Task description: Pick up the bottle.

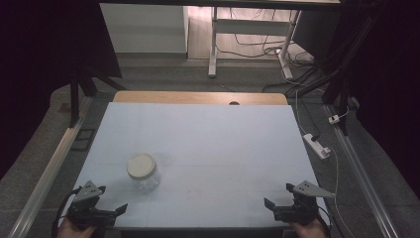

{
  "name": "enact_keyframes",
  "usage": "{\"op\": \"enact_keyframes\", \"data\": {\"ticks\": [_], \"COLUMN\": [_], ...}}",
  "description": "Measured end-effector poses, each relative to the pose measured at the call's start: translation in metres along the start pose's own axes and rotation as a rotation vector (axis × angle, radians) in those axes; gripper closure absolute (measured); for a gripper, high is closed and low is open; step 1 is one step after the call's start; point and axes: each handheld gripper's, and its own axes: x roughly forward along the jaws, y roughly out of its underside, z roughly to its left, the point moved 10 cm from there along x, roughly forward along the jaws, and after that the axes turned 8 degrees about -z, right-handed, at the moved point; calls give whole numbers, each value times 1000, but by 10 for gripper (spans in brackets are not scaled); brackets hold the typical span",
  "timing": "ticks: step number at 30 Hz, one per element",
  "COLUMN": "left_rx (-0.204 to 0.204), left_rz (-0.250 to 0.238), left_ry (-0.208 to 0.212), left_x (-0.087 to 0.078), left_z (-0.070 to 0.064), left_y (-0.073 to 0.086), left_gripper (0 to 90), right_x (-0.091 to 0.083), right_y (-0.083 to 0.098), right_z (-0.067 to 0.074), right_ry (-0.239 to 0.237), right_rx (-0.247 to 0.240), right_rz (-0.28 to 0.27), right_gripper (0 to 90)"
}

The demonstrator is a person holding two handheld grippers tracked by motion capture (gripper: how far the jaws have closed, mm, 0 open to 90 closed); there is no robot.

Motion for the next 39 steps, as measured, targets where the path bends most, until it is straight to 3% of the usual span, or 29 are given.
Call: {"op": "enact_keyframes", "data": {"ticks": [25,29,32,34,39], "left_rx": [-16,-30,6,9,20], "left_rz": [3,-16,-41,-44,-78], "left_ry": [-4,23,29,35,94], "left_x": [0,-1,-1,-1,2], "left_z": [1,-1,-2,-3,-4], "left_y": [0,-5,-12,-13,-18], "left_gripper": [0,0,0,0,0], "right_x": [1,2,2,2,2], "right_y": [3,3,3,3,4], "right_z": [6,6,6,6,6], "right_ry": [-35,-35,-38,-38,-38], "right_rx": [-12,-8,-4,-4,-6], "right_rz": [33,36,38,38,44], "right_gripper": [0,0,0,0,0]}}
